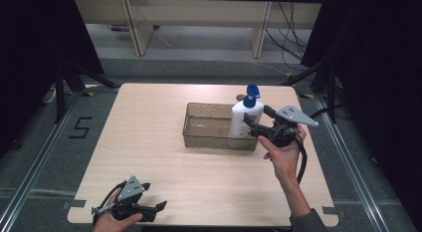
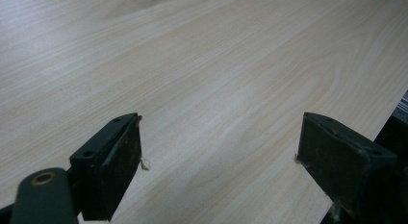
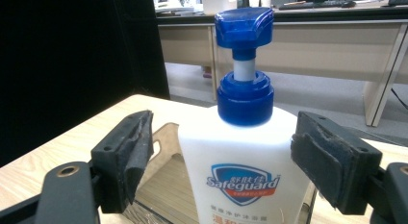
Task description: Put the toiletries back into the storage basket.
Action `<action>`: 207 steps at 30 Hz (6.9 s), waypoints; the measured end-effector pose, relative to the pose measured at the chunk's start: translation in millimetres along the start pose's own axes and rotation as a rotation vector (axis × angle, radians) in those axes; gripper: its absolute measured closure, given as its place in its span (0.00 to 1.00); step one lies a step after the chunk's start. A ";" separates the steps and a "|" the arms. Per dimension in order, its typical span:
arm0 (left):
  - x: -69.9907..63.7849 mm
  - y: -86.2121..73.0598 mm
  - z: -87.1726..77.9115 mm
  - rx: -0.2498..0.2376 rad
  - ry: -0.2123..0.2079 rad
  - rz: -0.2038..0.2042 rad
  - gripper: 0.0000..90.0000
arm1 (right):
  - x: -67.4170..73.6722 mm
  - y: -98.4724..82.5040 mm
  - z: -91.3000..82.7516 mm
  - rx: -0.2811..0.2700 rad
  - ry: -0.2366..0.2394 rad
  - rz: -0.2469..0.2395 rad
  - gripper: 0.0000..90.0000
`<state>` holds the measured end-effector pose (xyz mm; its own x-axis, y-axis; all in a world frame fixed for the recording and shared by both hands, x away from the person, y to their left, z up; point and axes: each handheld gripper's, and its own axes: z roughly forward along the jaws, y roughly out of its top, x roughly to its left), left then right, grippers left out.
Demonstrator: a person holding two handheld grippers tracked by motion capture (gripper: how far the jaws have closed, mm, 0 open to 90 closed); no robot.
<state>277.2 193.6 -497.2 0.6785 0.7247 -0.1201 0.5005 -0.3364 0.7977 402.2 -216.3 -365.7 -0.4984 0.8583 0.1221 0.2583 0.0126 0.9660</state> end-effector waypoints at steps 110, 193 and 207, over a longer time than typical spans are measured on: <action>-0.1 0.1 -0.2 0.005 0.002 0.010 0.17 | 43.5 -70.7 -43.3 0.101 0.176 -0.008 0.17; -0.6 -0.3 1.3 -0.005 0.000 -0.001 0.17 | 41.1 -112.6 -65.6 0.186 0.199 0.014 0.17; -0.7 -0.1 1.3 -0.002 0.000 0.002 0.17 | 40.2 -120.1 -71.0 0.202 0.193 0.043 0.17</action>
<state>277.4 192.3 -498.0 0.6794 0.7241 -0.1190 0.4986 -0.3365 0.7988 292.3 -219.7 -460.6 -0.6271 0.7467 0.2218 0.4325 0.0969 0.8964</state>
